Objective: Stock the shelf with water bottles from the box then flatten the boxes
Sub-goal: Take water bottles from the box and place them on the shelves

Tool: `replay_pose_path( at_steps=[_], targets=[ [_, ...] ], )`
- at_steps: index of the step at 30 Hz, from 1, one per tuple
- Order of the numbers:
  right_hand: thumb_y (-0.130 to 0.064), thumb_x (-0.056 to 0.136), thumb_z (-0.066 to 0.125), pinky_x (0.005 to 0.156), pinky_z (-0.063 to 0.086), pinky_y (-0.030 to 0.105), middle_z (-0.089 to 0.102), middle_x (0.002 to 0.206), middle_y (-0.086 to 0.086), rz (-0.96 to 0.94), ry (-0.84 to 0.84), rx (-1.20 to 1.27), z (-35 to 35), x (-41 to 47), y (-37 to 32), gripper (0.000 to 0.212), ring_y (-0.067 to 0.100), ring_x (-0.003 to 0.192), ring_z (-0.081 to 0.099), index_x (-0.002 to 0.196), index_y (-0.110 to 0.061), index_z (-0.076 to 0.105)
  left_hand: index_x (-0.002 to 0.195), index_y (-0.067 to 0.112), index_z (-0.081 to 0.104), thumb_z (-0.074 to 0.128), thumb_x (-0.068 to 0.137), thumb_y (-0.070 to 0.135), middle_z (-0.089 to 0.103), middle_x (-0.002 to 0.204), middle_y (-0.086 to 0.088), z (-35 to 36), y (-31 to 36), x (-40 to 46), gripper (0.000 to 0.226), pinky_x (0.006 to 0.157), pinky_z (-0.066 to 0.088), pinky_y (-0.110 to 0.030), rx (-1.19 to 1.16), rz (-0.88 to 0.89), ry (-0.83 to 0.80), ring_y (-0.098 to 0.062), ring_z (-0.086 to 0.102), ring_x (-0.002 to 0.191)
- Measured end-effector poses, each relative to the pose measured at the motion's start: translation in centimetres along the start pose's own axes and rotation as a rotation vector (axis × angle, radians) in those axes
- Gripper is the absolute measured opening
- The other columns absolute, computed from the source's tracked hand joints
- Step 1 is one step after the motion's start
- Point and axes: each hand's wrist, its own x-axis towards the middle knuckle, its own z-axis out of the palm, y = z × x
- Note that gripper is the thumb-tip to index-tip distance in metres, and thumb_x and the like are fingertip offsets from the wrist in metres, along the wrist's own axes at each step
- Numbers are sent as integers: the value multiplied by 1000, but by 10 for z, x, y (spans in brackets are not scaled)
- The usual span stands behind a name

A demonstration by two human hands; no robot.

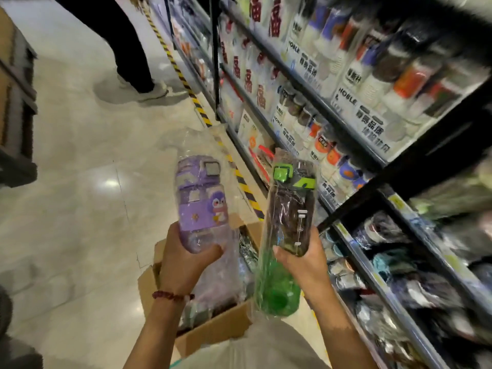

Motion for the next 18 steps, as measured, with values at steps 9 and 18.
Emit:
replay_pose_path(
  at_steps=[9,18],
  targets=[
    [-44,45,75,95,48,40,61,115,-7,-16,375,59,-22,-96,4,95,13,108,59,133,-22,44,111,5,56,70,36,45,65,104,-8,2,28,-35,86,72,52,-30,51,218,-307,-17,64,90],
    [-54,42,69,99,47,42,59,126,-1,6,758,121,-90,-183,14,103,16,115,57,136,-22,41,103,10,52,73,32,36,62,89,2,89,76,-91,78,60,47,-10,-129,296,-645,7,60,69]
  ],
)
